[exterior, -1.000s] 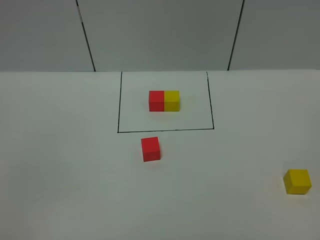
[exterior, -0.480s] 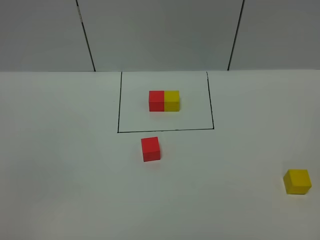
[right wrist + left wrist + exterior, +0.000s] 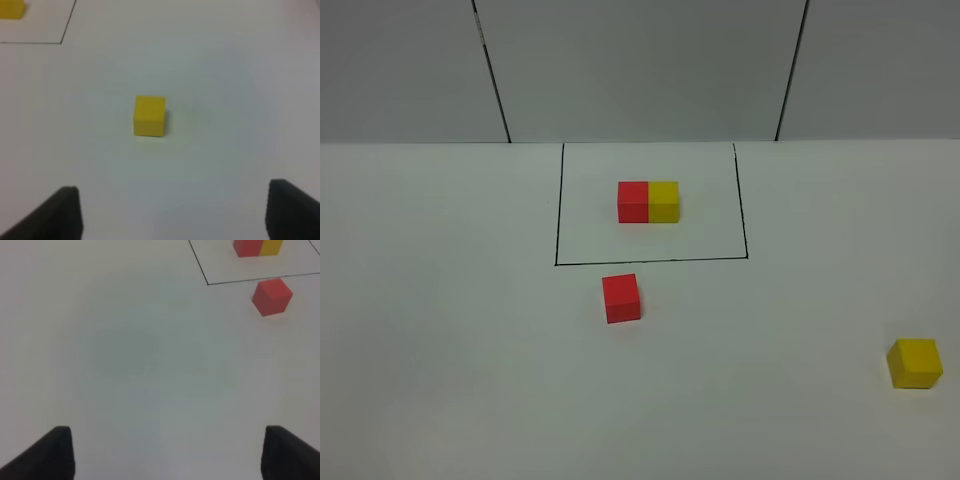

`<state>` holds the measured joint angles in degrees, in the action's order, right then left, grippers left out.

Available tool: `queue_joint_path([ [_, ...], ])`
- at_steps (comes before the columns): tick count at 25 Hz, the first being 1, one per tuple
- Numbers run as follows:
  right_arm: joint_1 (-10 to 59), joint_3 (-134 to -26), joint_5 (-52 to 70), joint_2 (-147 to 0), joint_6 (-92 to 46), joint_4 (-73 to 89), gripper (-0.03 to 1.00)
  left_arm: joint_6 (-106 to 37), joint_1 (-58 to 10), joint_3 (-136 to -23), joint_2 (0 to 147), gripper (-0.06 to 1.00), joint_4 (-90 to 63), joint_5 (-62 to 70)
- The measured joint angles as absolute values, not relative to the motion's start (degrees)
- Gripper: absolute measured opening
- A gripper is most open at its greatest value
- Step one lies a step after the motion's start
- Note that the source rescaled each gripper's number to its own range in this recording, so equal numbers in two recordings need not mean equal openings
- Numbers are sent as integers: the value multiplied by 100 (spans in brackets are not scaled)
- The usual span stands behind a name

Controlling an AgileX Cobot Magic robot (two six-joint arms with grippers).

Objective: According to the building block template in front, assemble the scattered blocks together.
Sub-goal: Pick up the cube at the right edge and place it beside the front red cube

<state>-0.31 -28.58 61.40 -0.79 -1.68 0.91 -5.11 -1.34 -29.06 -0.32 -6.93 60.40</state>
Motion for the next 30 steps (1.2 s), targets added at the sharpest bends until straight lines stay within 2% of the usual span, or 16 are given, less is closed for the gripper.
queue_joint_path([
  [3,-31,-2914,6157,-488,-65,134,67,-511,-134,-2906,-32,80,-693,6040],
  [6,-31,-3078,6120,-1474,0,531,88,-511,-134,-2906,-32,80,-693,6040],
  [9,-31,-3217,5760,-2830,-75,881,97,-511,-134,-2906,-32,80,-693,6040],
  [15,-31,-3723,4442,-5817,-269,951,100,-511,-134,-2906,-32,80,-693,6036],
  [20,148,-4470,3985,-7862,-407,965,100,-511,-134,-2906,-32,80,-693,6036],
  [24,241,-4873,3715,-8886,-423,967,100,-511,-134,-2906,-32,80,-693,6036],
  [30,241,-4981,3418,-9668,-423,967,100,-511,-134,-2906,-32,80,-693,6036],
])
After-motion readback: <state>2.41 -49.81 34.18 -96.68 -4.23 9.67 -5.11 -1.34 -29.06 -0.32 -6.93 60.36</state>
